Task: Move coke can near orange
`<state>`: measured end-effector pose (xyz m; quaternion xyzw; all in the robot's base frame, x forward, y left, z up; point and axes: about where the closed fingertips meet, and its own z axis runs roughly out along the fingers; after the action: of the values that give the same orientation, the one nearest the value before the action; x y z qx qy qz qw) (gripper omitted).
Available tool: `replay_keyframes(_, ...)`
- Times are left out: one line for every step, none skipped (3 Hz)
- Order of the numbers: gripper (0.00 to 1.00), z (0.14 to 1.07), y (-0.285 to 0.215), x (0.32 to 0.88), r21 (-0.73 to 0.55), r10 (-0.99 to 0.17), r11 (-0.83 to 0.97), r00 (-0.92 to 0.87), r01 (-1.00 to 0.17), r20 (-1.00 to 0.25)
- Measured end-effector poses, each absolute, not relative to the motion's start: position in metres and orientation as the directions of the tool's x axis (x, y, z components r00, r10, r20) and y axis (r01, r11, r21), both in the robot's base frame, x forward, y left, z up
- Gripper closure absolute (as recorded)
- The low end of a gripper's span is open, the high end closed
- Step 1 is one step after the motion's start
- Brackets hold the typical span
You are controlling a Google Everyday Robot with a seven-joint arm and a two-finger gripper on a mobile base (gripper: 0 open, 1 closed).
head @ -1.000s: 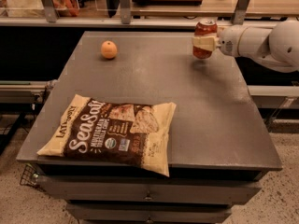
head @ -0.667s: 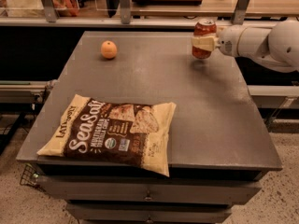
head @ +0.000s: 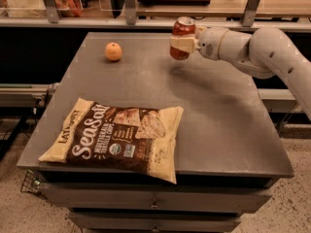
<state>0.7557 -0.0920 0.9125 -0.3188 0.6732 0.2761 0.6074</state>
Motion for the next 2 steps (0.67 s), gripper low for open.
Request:
replay_keyframes(1.0,0.921,-0.042,0.748,-0.021,-0.086,0.585,-0.036,-0.811,-0.996)
replay_keyframes(1.0,0.915,-0.005,0.745,-0.044,-0.126,0.544,-0.029,-0.838,-0.992)
